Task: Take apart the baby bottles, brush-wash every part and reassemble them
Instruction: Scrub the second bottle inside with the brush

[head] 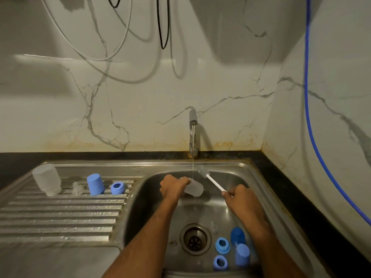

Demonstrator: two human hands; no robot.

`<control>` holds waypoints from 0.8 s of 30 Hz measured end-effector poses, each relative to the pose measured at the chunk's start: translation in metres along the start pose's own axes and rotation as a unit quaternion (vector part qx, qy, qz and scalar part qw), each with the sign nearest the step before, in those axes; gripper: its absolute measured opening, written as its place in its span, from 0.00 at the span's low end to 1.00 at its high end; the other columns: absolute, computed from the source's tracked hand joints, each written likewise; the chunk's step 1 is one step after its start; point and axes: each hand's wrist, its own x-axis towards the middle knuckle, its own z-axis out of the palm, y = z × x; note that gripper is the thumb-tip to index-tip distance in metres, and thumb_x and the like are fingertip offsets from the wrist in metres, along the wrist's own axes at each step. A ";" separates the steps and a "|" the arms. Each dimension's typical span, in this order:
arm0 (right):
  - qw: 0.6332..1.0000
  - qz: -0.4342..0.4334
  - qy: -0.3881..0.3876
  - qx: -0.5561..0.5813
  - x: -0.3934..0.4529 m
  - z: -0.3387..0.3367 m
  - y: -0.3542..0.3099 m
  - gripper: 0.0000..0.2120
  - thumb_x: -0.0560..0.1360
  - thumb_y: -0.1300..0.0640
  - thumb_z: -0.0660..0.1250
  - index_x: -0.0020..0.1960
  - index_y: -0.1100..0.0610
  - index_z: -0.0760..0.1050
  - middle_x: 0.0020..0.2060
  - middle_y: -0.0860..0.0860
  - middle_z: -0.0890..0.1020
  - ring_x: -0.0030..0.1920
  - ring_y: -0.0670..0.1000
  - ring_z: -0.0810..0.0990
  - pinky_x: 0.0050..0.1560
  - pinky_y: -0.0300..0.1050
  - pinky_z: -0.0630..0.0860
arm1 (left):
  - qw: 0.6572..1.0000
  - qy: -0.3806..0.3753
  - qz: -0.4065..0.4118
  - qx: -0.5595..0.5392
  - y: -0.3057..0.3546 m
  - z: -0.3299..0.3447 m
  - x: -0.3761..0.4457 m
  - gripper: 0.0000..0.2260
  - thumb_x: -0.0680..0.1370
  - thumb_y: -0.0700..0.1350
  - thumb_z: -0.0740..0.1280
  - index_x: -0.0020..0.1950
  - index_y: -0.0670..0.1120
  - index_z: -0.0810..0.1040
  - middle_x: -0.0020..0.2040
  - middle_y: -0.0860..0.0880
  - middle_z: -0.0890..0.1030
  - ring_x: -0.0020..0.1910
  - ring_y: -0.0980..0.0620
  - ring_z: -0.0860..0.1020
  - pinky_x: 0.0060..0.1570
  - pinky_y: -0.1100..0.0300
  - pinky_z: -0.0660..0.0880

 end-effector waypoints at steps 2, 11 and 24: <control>1.000 0.000 0.008 0.007 0.008 -0.001 -0.001 0.11 0.81 0.46 0.67 0.46 0.52 0.80 0.34 0.47 0.80 0.35 0.44 0.80 0.34 0.38 0.74 | 0.999 -0.013 -0.025 -0.029 0.000 0.002 0.008 0.20 0.70 0.50 0.78 0.54 0.40 0.80 0.50 0.41 0.83 0.47 0.45 0.83 0.50 0.49 0.83; 1.000 -0.007 0.001 -0.018 0.003 0.009 0.011 0.12 0.81 0.45 0.65 0.45 0.52 0.79 0.34 0.47 0.79 0.34 0.43 0.78 0.33 0.37 0.71 | 0.967 -0.117 -0.077 -0.213 -0.018 0.011 -0.003 0.17 0.72 0.46 0.76 0.57 0.43 0.77 0.56 0.41 0.80 0.54 0.41 0.80 0.48 0.46 0.82; 0.998 -0.028 -0.038 0.028 -0.009 0.002 0.001 0.14 0.81 0.45 0.66 0.43 0.53 0.79 0.34 0.48 0.80 0.35 0.44 0.79 0.32 0.35 0.68 | 0.890 -0.205 -0.262 -0.313 -0.006 0.004 0.003 0.28 0.79 0.66 0.63 0.66 0.44 0.69 0.57 0.37 0.77 0.54 0.38 0.79 0.52 0.41 0.79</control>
